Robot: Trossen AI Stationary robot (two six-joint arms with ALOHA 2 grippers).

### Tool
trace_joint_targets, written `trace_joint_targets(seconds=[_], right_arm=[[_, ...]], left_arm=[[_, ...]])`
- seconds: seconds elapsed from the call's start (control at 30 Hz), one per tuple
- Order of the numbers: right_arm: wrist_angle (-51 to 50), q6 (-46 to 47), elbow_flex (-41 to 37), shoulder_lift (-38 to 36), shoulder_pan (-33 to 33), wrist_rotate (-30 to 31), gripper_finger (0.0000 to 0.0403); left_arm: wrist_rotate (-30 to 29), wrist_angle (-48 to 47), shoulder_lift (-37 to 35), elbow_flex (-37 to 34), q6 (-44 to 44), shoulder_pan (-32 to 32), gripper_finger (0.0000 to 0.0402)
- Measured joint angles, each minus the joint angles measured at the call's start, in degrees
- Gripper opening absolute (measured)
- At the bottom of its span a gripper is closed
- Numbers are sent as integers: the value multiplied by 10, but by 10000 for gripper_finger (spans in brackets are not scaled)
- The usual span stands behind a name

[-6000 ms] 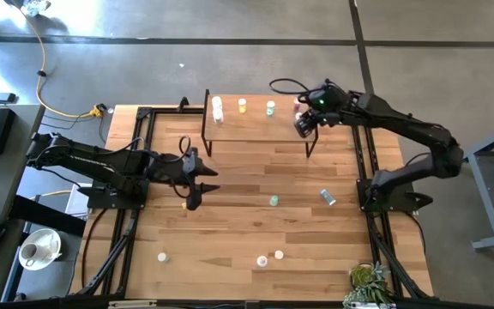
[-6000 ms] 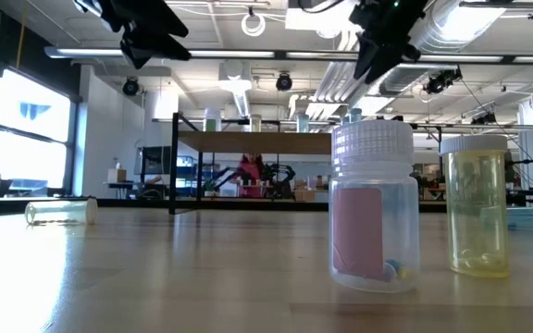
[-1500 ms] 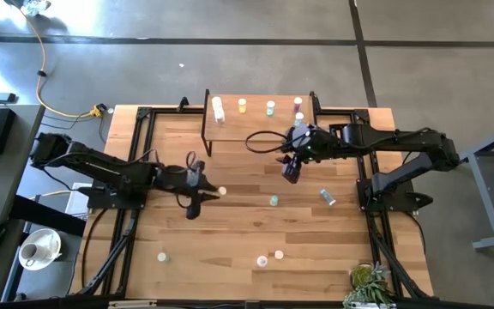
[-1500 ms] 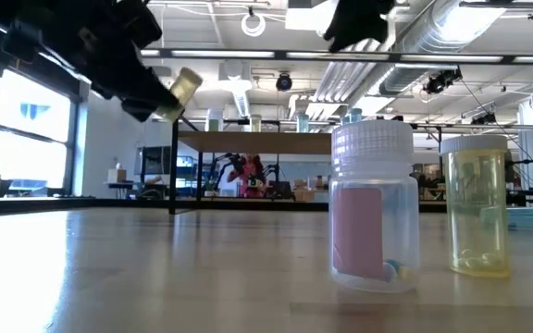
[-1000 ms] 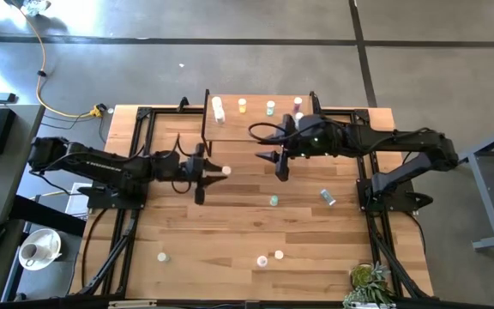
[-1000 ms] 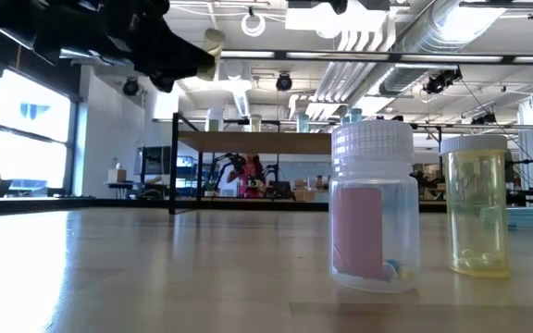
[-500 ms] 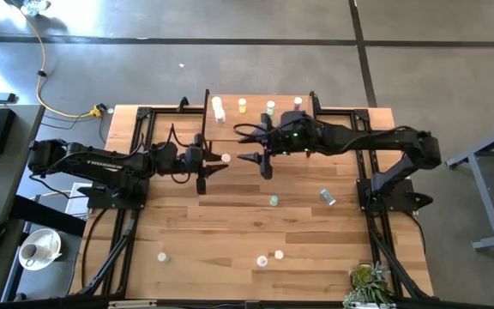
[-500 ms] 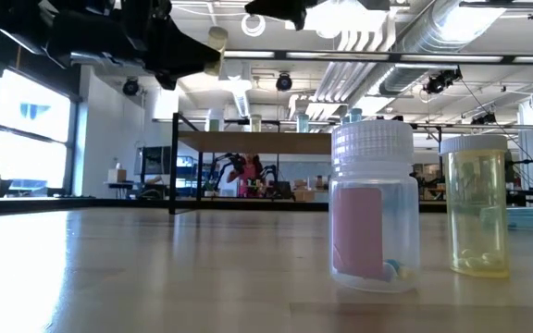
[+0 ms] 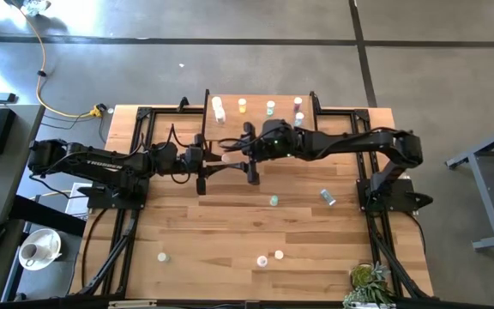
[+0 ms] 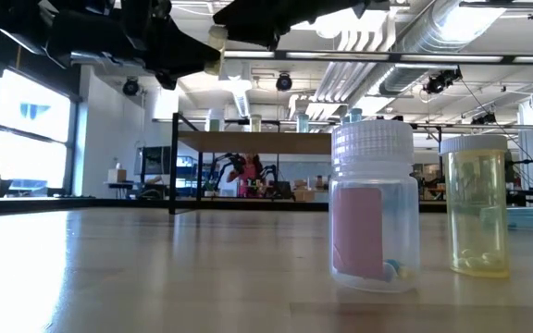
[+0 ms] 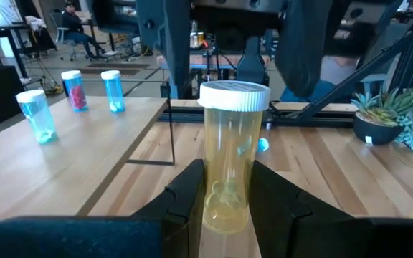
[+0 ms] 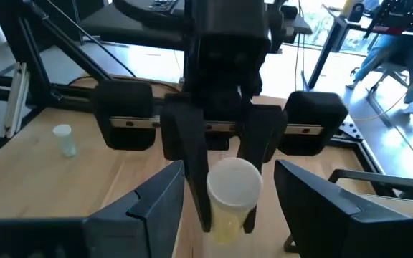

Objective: Pick and place medicine bottles onto shelf by color
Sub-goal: Put the top yellow pill bottle on the shelf aligned with the other yellow pill bottle

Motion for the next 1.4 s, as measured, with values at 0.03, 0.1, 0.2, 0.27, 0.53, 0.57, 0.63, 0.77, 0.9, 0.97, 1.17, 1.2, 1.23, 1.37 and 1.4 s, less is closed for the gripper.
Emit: trace_joint_targets(seconds=[0.03, 0.1, 0.2, 0.27, 0.53, 0.57, 0.63, 0.77, 0.9, 0.97, 1.17, 1.2, 1.23, 1.37, 1.4], right_arm=[[0, 1, 0, 2, 0, 0, 209], [5, 4, 0, 7, 0, 4, 209], [8, 5, 0, 12, 0, 6, 209], [11, 5, 0, 13, 0, 6, 208], [12, 18, 0, 13, -2, 2, 157], [12, 22, 0, 13, -2, 2, 148], [12, 28, 0, 13, -3, 1, 133], [12, 28, 0, 13, -3, 1, 115], [10, 27, 0, 13, -3, -1, 107], [9, 27, 0, 13, -3, -1, 106], [8, 27, 0, 13, -3, -2, 105], [8, 27, 0, 13, -3, -2, 105], [8, 27, 0, 13, -3, -2, 105], [7, 26, 0, 13, -3, -2, 104], [6, 26, 0, 13, -3, -2, 104]], left_arm=[[0, 0, 0, 0, 0, 0, 81], [0, 0, 0, 0, 0, 0, 81], [0, 1, 0, 0, 0, 0, 81], [0, 1, 0, 0, -1, 0, 81], [0, 6, 0, 0, 0, 0, 81], [0, 8, 0, 0, 0, 0, 81], [0, 8, 0, 0, -1, 0, 81], [0, 8, 0, 0, -1, 0, 81], [-9, 8, 0, 0, -2, 0, 81], [-9, 8, 0, 0, -2, 0, 81], [-9, 8, 0, 0, -10, 0, 84], [-10, 8, 0, 0, -15, 0, 88], [-10, 8, 0, 0, -18, 0, 94], [-12, 8, 0, 0, -20, 0, 131], [-12, 8, 0, 0, -21, 0, 142]])
